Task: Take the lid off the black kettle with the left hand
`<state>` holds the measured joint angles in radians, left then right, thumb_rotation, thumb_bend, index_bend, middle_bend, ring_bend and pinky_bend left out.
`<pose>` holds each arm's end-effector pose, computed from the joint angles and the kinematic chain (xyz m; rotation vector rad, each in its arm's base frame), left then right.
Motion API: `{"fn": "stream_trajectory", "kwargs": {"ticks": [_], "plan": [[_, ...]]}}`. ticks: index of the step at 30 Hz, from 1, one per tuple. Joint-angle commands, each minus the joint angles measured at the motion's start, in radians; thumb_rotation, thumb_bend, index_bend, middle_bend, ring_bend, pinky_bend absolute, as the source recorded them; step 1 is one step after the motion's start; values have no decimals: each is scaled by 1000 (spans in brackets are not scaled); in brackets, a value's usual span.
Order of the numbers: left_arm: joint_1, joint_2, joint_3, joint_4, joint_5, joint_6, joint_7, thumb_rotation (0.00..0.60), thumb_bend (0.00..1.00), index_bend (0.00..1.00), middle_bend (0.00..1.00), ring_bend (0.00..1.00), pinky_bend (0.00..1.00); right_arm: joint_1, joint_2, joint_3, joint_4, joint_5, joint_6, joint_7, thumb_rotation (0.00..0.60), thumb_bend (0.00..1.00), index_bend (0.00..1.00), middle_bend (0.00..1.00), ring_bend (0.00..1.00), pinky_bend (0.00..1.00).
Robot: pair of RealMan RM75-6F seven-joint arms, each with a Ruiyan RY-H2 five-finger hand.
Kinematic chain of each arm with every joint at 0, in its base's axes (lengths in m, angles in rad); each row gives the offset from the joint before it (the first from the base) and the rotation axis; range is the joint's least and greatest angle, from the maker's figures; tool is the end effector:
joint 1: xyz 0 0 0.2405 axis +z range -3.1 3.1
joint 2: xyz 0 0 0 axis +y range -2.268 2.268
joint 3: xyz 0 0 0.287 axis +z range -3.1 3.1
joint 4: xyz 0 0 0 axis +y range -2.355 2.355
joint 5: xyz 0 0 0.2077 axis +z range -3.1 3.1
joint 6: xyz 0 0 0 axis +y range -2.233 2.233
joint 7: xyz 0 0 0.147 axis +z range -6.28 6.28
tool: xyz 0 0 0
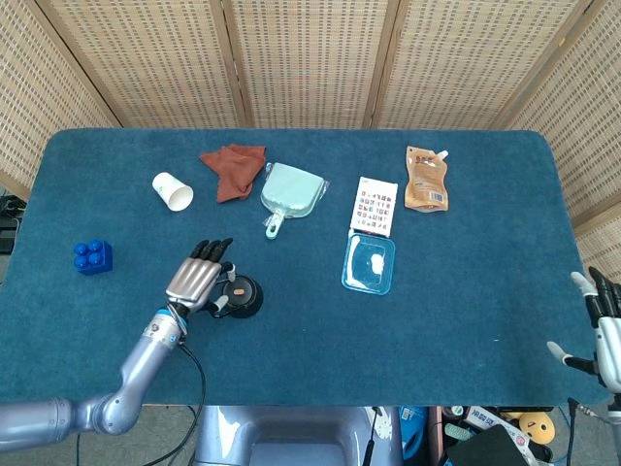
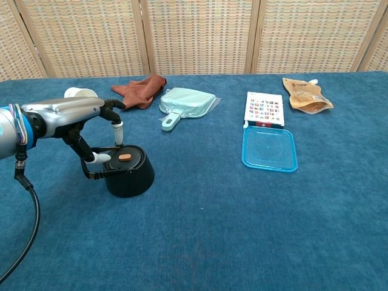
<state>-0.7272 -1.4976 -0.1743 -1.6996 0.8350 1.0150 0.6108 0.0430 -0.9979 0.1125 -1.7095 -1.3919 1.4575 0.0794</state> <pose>-0.1689 0.3405 -0.0075 -1.8355 -1.0517 -0.7597 -0.3420 -0.1830 0.2183 1.2319 -0.9819 0.9029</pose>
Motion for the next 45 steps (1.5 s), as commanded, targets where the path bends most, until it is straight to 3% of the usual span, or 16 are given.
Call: {"fn": "stream_trajectory", "kwargs": {"ticks": [1,20,45], "plan": [[-9,-13,5,9,-13,2,7,600,337,439,0,0,0,0,2,1,2,2,1,5,600,0,0,0,0,0],[-47,-64,28,36,-47,29,28,600,346,459,0,0,0,-1,10,2,4,7,-5,32,600,0,0,0,0,0],[-73,-47,28,4,-82,58,42,600,390,550,0,0,0,0,13,0,1,5,-6,37,600,0,0,0,0,0]]}}
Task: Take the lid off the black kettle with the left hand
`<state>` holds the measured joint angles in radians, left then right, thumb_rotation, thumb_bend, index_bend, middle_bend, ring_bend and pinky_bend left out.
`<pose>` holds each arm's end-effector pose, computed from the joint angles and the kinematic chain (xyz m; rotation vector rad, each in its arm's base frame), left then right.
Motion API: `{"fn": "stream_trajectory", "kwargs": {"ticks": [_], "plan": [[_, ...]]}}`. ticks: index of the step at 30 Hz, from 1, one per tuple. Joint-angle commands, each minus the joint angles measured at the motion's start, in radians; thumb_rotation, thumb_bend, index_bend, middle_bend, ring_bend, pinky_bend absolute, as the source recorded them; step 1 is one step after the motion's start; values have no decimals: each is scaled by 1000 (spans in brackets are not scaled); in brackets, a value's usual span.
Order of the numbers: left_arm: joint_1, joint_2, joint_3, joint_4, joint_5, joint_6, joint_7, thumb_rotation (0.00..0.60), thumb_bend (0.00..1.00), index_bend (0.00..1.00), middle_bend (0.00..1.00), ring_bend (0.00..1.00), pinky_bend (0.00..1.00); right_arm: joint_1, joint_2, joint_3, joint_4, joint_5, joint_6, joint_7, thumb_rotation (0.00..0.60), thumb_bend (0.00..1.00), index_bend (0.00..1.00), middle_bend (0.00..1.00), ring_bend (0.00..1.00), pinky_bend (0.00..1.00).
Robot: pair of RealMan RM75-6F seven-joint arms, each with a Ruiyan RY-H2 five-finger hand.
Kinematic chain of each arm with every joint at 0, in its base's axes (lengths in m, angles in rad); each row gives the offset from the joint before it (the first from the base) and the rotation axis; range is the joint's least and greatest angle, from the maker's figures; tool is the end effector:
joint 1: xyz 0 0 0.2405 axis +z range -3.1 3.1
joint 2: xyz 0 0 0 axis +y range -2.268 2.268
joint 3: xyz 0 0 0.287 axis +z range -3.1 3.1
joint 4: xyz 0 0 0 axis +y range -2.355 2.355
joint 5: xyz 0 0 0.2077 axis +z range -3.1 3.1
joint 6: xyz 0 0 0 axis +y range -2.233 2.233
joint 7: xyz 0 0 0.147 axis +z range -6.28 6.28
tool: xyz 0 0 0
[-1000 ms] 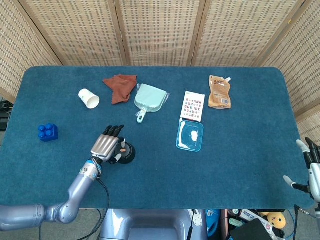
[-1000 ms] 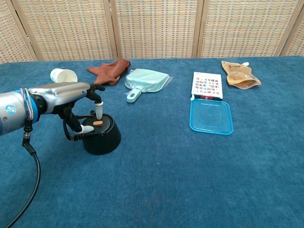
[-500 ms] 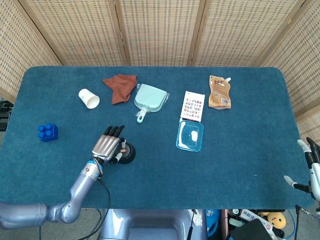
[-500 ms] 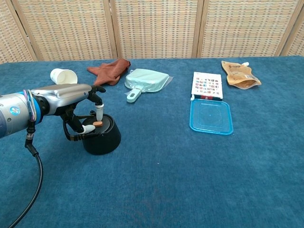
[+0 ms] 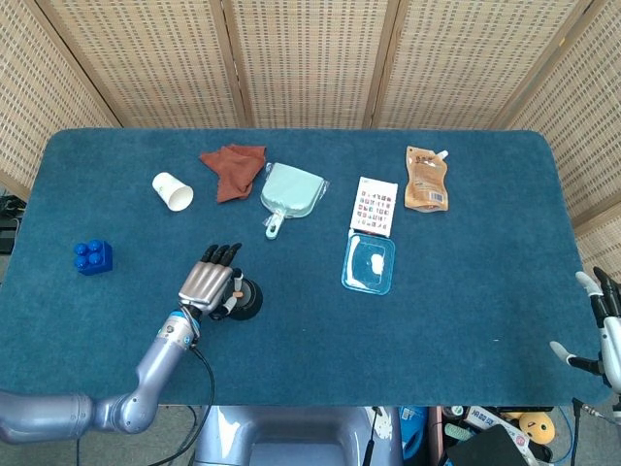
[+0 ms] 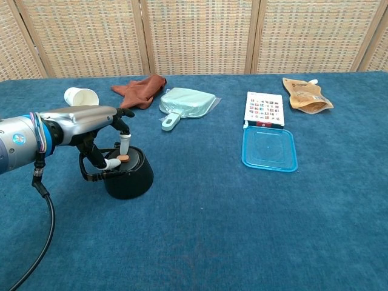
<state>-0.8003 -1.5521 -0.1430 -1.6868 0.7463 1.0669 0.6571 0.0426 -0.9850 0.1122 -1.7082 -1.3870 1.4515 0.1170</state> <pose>-0.1548 0.3426 -0.0253 -1.8467 -1.0451 -0.7250 -0.3437 -0.1828 0.2224 1.2194 -1.0034 0.9164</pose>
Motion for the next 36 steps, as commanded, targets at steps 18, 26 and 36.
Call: {"fn": "stream_trajectory", "kwargs": {"ticks": [18,26,36], "plan": [[77,213,-22,-104,60,39,-152,600,390,550,0,0,0,-1,-5,-9,-8,-17,8,-24,600,0,0,0,0,0],[126,225,33,31,84,-46,-263,600,391,550,0,0,0,0,-12,-15,-15,-29,10,-44,600,0,0,0,0,0],[127,114,64,238,161,-162,-361,600,391,547,0,0,0,7,-16,-13,-16,-24,3,-59,600,0,0,0,0,0]]}}
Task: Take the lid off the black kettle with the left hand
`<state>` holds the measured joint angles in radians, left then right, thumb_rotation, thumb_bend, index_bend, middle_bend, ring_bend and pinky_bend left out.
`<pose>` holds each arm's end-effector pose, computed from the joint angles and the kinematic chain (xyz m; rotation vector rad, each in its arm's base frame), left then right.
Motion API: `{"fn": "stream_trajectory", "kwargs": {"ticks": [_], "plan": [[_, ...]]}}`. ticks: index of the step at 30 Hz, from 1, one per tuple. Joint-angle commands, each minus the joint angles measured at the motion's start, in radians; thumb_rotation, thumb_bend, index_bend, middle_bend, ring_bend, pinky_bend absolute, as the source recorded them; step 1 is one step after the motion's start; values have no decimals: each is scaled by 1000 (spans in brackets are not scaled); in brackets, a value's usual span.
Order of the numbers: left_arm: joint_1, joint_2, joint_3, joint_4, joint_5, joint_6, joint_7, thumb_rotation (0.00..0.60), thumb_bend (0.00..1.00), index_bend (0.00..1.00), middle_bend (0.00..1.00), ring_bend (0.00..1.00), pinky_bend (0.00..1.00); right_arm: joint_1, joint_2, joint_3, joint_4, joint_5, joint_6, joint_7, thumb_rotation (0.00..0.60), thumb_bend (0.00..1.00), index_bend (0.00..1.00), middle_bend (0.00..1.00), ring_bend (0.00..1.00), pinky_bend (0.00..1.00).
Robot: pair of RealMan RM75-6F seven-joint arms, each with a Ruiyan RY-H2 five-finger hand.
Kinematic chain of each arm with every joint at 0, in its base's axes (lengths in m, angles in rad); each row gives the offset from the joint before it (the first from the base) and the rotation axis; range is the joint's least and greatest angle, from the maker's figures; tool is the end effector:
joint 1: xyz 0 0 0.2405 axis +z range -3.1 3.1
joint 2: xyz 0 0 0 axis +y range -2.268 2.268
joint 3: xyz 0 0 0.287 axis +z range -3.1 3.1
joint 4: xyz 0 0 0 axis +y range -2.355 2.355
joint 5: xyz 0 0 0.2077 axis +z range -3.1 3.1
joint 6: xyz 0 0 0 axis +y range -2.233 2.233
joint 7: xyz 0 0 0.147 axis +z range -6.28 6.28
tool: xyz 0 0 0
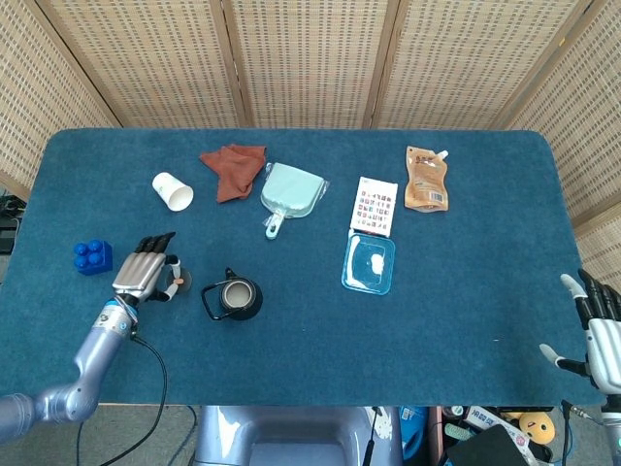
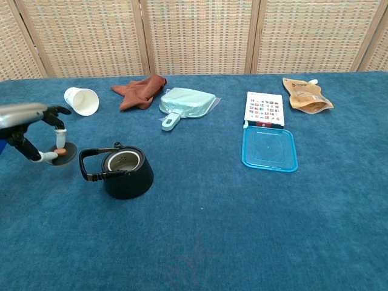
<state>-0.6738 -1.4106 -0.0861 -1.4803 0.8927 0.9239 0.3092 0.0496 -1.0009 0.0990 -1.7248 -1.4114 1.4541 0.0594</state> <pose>-0.2612 0.3567 0.0263 -1.6984 -1.1469 -0.6561 -0.3367 -0.1827 0.2120 1.2647 -0.9843 0.9021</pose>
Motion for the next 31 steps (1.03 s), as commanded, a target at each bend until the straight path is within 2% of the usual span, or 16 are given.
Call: {"fn": "stream_trajectory", "kwargs": {"ticks": [1,2,6,7,8,11,15,16,22,24,31], "plan": [[1,-34,7,38,14,-21,-14,600,391,515,0,0,0,-1,0,0,0,0,2,-2,600,0,0,0,0,0],[3,-41,6,44,14,-22,-17,600,391,474,0,0,0,-1,0,0,0,0,2,-1,600,0,0,0,0,0],[11,-45,4,44,29,-18,-34,600,357,93,0,0,0,-1,1,-1,0,1,2,-2,600,0,0,0,0,0],[15,-37,3,34,40,-11,-39,600,322,27,0,0,0,-1,1,-1,-1,0,3,-2,600,0,0,0,0,0],[19,-27,1,21,48,-4,-45,600,296,5,0,0,0,-2,1,-1,-1,-1,4,-3,600,0,0,0,0,0],[40,17,-12,-37,88,40,-76,600,256,0,0,0,0,-2,1,-3,-3,-3,4,-4,600,0,0,0,0,0],[94,107,-15,-135,189,155,-113,600,244,0,0,0,0,-3,1,-4,-3,-7,6,-3,600,0,0,0,0,0],[124,149,-11,-170,229,216,-116,600,236,0,0,0,0,-3,1,-5,-4,-10,9,-3,600,0,0,0,0,0],[253,283,43,-262,360,402,-139,600,184,0,0,0,0,-6,-1,-9,-7,-17,14,-13,600,0,0,0,0,0],[318,331,78,-281,401,472,-158,600,182,0,0,0,0,-8,-3,-10,-8,-20,21,-21,600,0,0,0,0,0],[424,401,145,-314,461,530,-203,600,179,0,0,0,0,-19,-5,-8,-15,-22,48,-35,600,0,0,0,0,0]]}}
